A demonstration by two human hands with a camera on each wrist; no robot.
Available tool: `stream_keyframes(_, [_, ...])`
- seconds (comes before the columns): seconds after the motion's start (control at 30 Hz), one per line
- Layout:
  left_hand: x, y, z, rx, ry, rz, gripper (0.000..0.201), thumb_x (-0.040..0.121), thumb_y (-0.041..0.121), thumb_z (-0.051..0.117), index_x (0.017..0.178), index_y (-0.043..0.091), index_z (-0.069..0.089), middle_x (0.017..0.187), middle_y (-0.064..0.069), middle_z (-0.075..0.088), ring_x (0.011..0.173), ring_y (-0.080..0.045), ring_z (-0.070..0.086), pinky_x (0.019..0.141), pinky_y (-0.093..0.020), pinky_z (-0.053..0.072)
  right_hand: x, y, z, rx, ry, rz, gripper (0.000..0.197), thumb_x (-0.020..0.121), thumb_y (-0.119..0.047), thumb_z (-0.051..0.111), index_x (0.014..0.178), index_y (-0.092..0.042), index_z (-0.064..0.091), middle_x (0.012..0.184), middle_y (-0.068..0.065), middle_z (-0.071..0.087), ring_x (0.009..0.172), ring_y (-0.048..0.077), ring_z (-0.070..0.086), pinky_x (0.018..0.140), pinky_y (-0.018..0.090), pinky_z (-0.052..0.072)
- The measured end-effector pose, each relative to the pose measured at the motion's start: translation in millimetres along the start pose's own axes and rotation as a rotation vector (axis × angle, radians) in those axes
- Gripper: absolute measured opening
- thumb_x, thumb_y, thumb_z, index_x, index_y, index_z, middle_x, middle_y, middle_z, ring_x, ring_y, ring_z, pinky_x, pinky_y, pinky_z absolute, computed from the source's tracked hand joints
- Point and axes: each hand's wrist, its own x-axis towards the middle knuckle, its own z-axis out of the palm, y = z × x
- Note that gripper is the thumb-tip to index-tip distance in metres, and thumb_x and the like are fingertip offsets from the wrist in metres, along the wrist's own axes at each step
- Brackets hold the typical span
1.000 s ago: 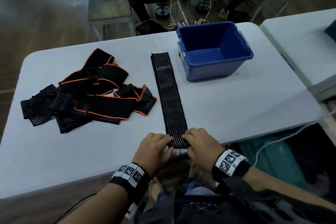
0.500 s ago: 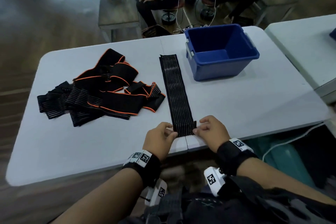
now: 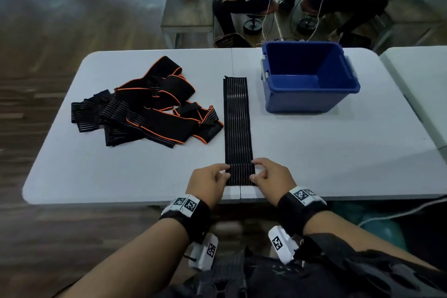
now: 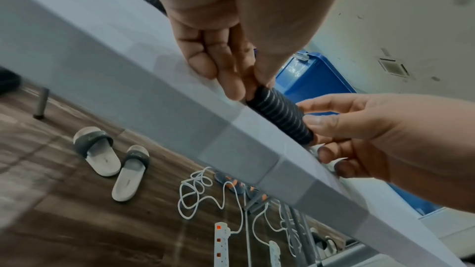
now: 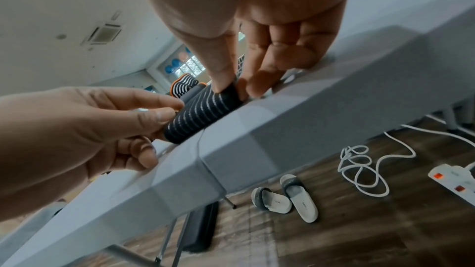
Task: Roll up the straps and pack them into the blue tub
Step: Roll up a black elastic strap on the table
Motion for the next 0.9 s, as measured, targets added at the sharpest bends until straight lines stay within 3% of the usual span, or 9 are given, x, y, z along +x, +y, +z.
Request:
stream_keyframes(0.1, [1, 2, 1, 0.085, -0.020, 0.020, 0.028, 0.096, 0.034, 0.064, 0.122, 0.028, 0.073, 0.098, 0.001, 0.078, 0.098, -0.014, 0.071, 0.093, -0.024, 0.051, 2, 1, -3, -0.081, -0.042, -0.039, 0.043, 0.091, -0.029, 0.067, 0.134, -0.030, 0.061, 0.071, -0.008, 0.066, 0.079, 0.010, 0.063, 0.087, 0.026, 0.050])
stream_keyframes(0.17, [2, 3, 1, 0.119, -0.030, 0.026, 0.030, 0.097, 0.035, 0.062, 0.124, 0.028, 0.071, 0.108, -0.001, 0.077, 0.105, -0.016, 0.069, 0.098, -0.028, 0.051, 2, 0, -5, -0.128, -0.060, -0.064, 0.045, 0.094, -0.029, 0.065, 0.138, -0.029, 0.055, 0.070, -0.008, 0.065, 0.077, 0.011, 0.062, 0.080, 0.026, 0.049])
stream_keyframes(0.27, [2, 4, 1, 0.149, -0.035, 0.032, 0.031, 0.098, 0.034, 0.062, 0.127, 0.028, 0.070, 0.104, -0.001, 0.077, 0.103, -0.016, 0.069, 0.094, -0.025, 0.051, 3, -2, -5, -0.160, -0.079, -0.081, 0.041, 0.095, -0.030, 0.062, 0.136, -0.028, 0.054, 0.078, -0.002, 0.069, 0.081, 0.015, 0.065, 0.082, 0.031, 0.052])
stream_keyframes(0.4, [-2, 3, -2, 0.149, -0.050, 0.078, 0.032, 0.098, 0.029, 0.061, 0.129, 0.026, 0.069, 0.102, -0.002, 0.078, 0.100, -0.017, 0.070, 0.091, -0.024, 0.049, 3, -3, -6, -0.266, -0.136, -0.111, 0.053, 0.095, -0.041, 0.061, 0.144, -0.025, 0.050, 0.109, 0.005, 0.071, 0.106, 0.021, 0.063, 0.093, 0.031, 0.048])
stream_keyframes(0.5, [-3, -1, -4, 0.113, -0.104, 0.101, 0.044, 0.091, 0.015, 0.060, 0.134, 0.026, 0.065, 0.103, -0.001, 0.075, 0.094, -0.012, 0.069, 0.086, -0.014, 0.046, 1, 0, -9, -0.320, -0.190, -0.135, 0.071, 0.086, -0.049, 0.068, 0.149, -0.027, 0.043, 0.096, -0.004, 0.059, 0.094, 0.017, 0.059, 0.084, 0.029, 0.047])
stream_keyframes(0.6, [0, -4, -6, 0.132, -0.198, 0.118, 0.062, 0.080, 0.007, 0.064, 0.138, 0.027, 0.060, 0.083, 0.007, 0.063, 0.076, 0.005, 0.056, 0.079, 0.000, 0.036, 1, 4, -11, -0.363, -0.199, -0.140, 0.070, 0.089, -0.043, 0.068, 0.151, -0.031, 0.038, 0.090, -0.008, 0.046, 0.087, 0.014, 0.051, 0.082, 0.029, 0.046])
stream_keyframes(0.73, [3, -4, -5, 0.077, -0.162, 0.095, 0.056, 0.086, 0.011, 0.069, 0.138, 0.028, 0.059, 0.076, 0.002, 0.063, 0.069, 0.002, 0.054, 0.089, -0.009, 0.042, 2, 10, -9, -0.288, -0.172, -0.158, 0.063, 0.092, -0.045, 0.063, 0.150, -0.031, 0.041, 0.084, -0.013, 0.044, 0.082, 0.010, 0.050, 0.078, 0.027, 0.043])
stream_keyframes(0.83, [3, -3, -1, 0.051, -0.104, 0.067, 0.045, 0.092, 0.023, 0.068, 0.136, 0.030, 0.061, 0.072, 0.010, 0.060, 0.070, 0.001, 0.055, 0.070, -0.007, 0.039, 1, 10, -10, -0.224, -0.160, -0.151, 0.052, 0.097, -0.048, 0.054, 0.145, -0.030, 0.048, 0.093, -0.010, 0.055, 0.091, 0.013, 0.055, 0.082, 0.029, 0.043])
stream_keyframes(0.9, [2, -1, 1, 0.006, -0.062, 0.019, 0.035, 0.094, 0.029, 0.066, 0.129, 0.031, 0.066, 0.073, 0.010, 0.064, 0.072, 0.000, 0.058, 0.067, -0.010, 0.039, 1, 6, -11, -0.172, -0.153, -0.126, 0.044, 0.100, -0.047, 0.049, 0.138, -0.027, 0.056, 0.110, -0.003, 0.064, 0.105, 0.018, 0.059, 0.093, 0.033, 0.046])
